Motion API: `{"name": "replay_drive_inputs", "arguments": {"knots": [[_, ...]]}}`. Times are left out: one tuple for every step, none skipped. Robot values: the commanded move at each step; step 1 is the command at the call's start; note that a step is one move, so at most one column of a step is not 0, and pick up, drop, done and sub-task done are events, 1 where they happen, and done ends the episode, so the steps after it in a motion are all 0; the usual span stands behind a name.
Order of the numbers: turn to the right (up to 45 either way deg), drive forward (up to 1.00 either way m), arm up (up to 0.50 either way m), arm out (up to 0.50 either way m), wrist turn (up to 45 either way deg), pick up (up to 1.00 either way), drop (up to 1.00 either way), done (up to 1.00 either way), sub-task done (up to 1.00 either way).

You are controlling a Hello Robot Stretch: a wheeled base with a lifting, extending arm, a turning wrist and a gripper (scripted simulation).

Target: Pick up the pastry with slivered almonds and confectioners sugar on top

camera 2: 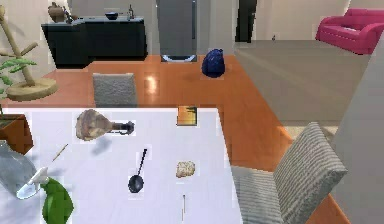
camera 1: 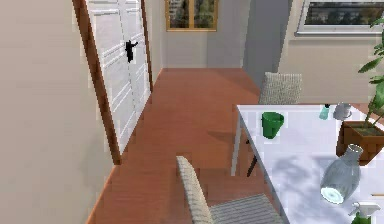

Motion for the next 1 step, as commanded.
{"name": "replay_drive_inputs", "arguments": {"knots": [[0.0,0.0,0.5,0.0,0.0,0.0,0.0,0.0,0.0]]}}
